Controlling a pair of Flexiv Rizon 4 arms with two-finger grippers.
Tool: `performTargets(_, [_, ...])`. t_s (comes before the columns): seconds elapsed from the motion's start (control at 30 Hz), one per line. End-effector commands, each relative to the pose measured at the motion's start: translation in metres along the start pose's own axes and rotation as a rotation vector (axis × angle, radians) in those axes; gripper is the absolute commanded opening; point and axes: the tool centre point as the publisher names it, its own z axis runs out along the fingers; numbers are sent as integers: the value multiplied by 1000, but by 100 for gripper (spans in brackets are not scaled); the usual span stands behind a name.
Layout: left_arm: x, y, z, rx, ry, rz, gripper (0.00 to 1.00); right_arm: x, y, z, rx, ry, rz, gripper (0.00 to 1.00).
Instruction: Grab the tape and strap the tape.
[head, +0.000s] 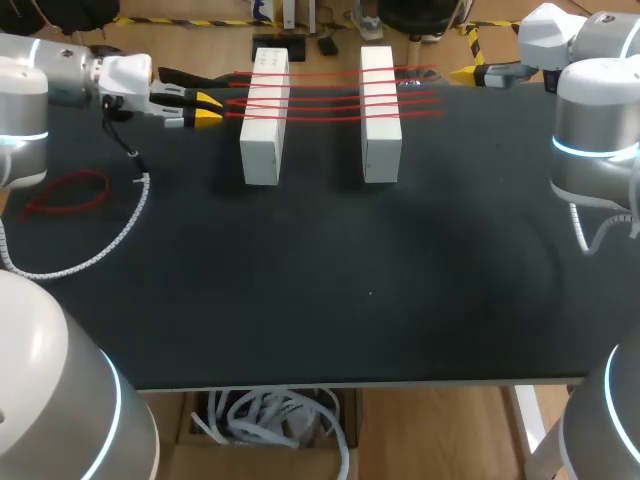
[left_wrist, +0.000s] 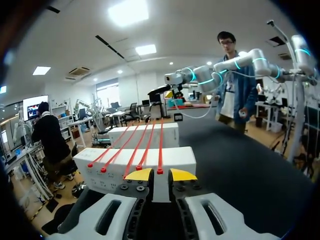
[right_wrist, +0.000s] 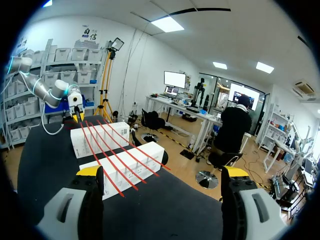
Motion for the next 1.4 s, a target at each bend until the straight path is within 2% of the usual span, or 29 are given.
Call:
performTargets(0.03, [-4, 3, 2, 9, 11, 0, 14, 0, 0, 0, -1, 0, 0, 100])
performTargets(1.17, [0, 4, 16, 44, 12, 0, 13, 0, 0, 0, -1, 0, 0, 100])
performTargets(1.27, [0, 4, 16, 44, 12, 1, 11, 0, 0, 0, -1, 0, 0, 100])
performTargets(1.4, [0, 4, 17, 45, 9, 3, 2, 0, 0, 0, -1, 0, 0, 100])
